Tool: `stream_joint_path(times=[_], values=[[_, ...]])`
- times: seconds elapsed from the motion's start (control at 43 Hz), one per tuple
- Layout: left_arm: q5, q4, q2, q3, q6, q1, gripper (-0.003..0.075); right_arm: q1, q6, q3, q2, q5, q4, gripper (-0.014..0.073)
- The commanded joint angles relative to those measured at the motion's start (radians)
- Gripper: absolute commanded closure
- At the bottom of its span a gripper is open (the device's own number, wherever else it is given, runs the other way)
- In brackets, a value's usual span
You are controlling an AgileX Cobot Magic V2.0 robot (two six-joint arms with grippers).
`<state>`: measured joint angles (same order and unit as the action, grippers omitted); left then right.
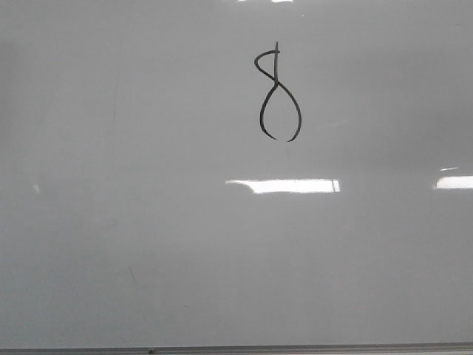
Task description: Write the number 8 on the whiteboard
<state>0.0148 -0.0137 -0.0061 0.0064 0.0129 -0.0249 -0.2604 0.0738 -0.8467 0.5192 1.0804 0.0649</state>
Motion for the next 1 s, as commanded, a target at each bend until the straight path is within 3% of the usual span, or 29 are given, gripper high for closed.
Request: stream_joint_path(times=[0.0,0.372,0.767,0.977], values=[[-0.085,-0.003,-0.014,0.014,-0.004,0.009,0.0741,0.006,0.000,-0.022,0.006,-0.060,-0.003,0.0662],[-0.085,-0.003,-0.014,0.014,-0.004,0.009,0.0741,0.040,0.001,0.020,-0.061,-0.106,-0.013,0.0662],[-0.085,-0.003,-0.012,0.014,-0.004,0.006,0.0741,0.257,0.001,0.440,-0.378,-0.637,-0.019,0.0662],[-0.085,-0.003,-0.012,0.014,-0.004,0.006,0.0741,0.271,0.001,0.639,-0.505,-0.743,-0.019,0.0662]])
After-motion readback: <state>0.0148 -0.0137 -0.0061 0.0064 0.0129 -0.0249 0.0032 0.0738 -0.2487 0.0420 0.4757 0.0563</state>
